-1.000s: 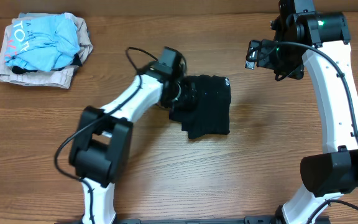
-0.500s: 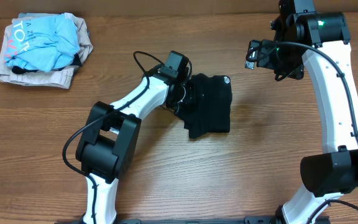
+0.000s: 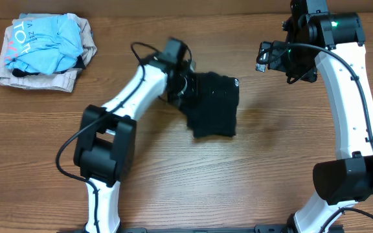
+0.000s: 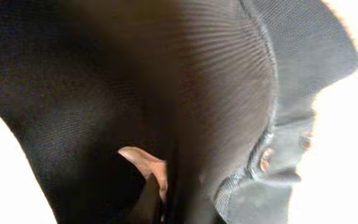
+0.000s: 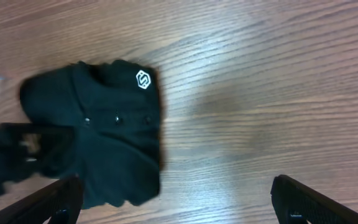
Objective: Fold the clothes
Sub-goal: 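Grasp the bundle's left edge with the left gripper and fold it rightward, then lift the black bundle with the left gripper and carry it to the top-left pile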
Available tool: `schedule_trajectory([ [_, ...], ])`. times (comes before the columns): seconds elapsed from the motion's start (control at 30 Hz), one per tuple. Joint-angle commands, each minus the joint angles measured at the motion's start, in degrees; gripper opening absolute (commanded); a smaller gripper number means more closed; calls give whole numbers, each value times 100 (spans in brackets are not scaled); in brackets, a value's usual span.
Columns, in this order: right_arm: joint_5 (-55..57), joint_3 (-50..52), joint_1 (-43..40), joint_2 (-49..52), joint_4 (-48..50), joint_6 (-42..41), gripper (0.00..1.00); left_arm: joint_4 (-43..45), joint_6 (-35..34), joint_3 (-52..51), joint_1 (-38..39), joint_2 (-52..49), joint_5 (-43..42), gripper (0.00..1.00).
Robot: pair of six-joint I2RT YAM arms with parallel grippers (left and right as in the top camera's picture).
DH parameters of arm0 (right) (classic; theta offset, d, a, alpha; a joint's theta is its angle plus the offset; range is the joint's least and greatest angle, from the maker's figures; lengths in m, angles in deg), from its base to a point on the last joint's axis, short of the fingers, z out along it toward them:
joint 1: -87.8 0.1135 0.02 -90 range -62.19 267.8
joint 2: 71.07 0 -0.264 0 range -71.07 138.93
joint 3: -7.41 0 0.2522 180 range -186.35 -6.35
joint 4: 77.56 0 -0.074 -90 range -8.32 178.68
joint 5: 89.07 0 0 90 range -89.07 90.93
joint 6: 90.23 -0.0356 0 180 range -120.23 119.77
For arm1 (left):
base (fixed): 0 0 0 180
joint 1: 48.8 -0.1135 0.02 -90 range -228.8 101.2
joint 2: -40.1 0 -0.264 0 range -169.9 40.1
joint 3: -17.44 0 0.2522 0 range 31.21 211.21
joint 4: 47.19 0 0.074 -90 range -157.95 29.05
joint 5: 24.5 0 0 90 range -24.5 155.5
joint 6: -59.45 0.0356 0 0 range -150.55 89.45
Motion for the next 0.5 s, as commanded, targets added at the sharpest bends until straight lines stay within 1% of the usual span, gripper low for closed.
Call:
schedule_trajectory([
  [0.0,79,-15,-4,-66,94,20,100,-291,356,761,-317,422,-597,4],
  [0.13,74,-15,-4,-66,138,20,100,-577,376,1224,-595,590,-695,4],
  [0.3,76,-15,-4,-66,136,20,100,-682,433,1690,-964,702,-682,4],
  [0.47,76,-15,-4,-66,138,22,100,-741,184,2385,-1751,758,-743,4],
])
